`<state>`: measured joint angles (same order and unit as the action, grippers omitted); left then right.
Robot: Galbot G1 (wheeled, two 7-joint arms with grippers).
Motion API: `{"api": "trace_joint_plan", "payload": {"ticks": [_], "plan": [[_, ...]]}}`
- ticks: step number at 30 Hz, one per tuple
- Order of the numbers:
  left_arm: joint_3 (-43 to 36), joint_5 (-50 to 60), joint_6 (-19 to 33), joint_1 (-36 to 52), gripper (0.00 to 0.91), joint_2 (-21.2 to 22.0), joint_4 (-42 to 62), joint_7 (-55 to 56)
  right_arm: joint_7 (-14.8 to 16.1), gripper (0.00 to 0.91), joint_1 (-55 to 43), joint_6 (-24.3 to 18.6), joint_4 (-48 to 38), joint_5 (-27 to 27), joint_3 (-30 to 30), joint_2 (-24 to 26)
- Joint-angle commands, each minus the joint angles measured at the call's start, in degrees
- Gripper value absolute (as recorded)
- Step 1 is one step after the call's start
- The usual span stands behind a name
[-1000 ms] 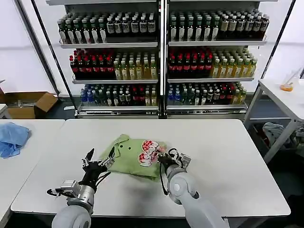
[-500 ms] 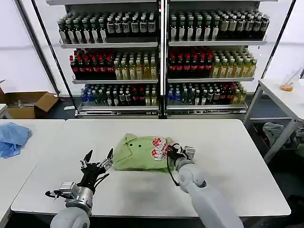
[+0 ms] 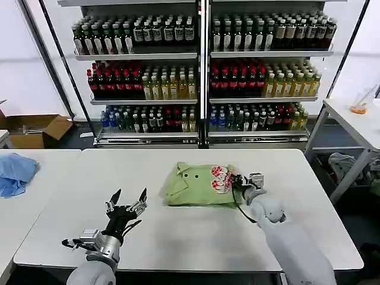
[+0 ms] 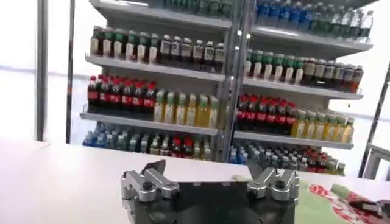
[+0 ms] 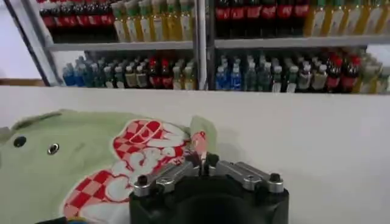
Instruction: Fold and organize the clothes.
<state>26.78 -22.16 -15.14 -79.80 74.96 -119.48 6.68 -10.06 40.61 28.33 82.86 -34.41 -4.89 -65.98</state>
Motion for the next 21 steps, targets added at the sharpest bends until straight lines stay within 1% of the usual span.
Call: {"api": "trace_joint_plan", "payload": {"ticks": [1, 2, 3, 4, 5, 7, 9, 10, 11, 16, 18, 21], "plan": [[-0.31, 3.21, 0.75, -0.11, 0.907, -0.24, 0.23, 0.05, 1.92, 0.907, 10.67, -18.51, 12.43, 16.59, -4.88, 4.58], [-0.36, 3.81, 1.17, -0.18, 0.907, -0.3, 0.32, 0.09, 1.28, 0.907, 13.16, -20.71, 14.22, 17.59, -5.7, 4.62], [-0.41, 4.13, 1.35, -0.22, 0.907, -0.33, 0.3, 0.1, 0.67, 0.907, 17.38, -22.08, 16.83, 18.27, -7.08, 4.8], [-0.46, 4.34, 1.39, -0.33, 0.907, -0.35, 0.25, 0.1, 0.4, 0.907, 18.9, -23.29, 18.3, 18.64, -7.83, 4.86], [-0.6, 4.7, 1.49, -0.41, 0.907, -0.38, 0.21, 0.1, -0.51, 0.907, 22.15, -23.89, 20.71, 18.57, -9.23, 4.98], [-0.89, 5.73, 1.85, -0.61, 0.907, -0.33, 0.14, 0.09, -1.42, 0.907, 25.38, -23.95, 23.05, 18.3, -11.17, 5.18], [-1.1, 6.31, 2.01, -0.81, 0.907, -0.17, -0.04, 0.07, -2.48, 0.907, 29.64, -23.74, 27.56, 16.66, -15.06, 4.8], [-1.18, 6.68, 2.02, -0.88, 0.907, 0.0, -0.11, 0.06, -2.51, 0.907, 31.57, -23.94, 29.31, 14.57, -16.25, 4.61], [-1.21, 6.94, 2.11, -0.97, 0.907, 0.15, -0.19, 0.06, -2.53, 0.907, 33.37, -24.3, 30.8, 13.82, -17.6, 4.3], [-0.77, 7.64, 2.52, -1.68, 0.907, 0.6, -0.95, 0.07, -2.18, 0.907, 40.02, -25.14, 35.14, 15.31, -21.16, 3.42], [-0.51, 7.65, 2.77, -2.24, 0.907, 0.59, -1.33, 0.06, -1.92, 0.907, 42.0, -26.92, 35.97, 15.53, -22.02, 3.35], [-0.19, 7.87, 3.04, -2.93, 0.907, 0.73, -1.93, 0.07, -1.67, 0.907, 44.08, -28.02, 36.76, 15.84, -22.55, 3.16]]}}
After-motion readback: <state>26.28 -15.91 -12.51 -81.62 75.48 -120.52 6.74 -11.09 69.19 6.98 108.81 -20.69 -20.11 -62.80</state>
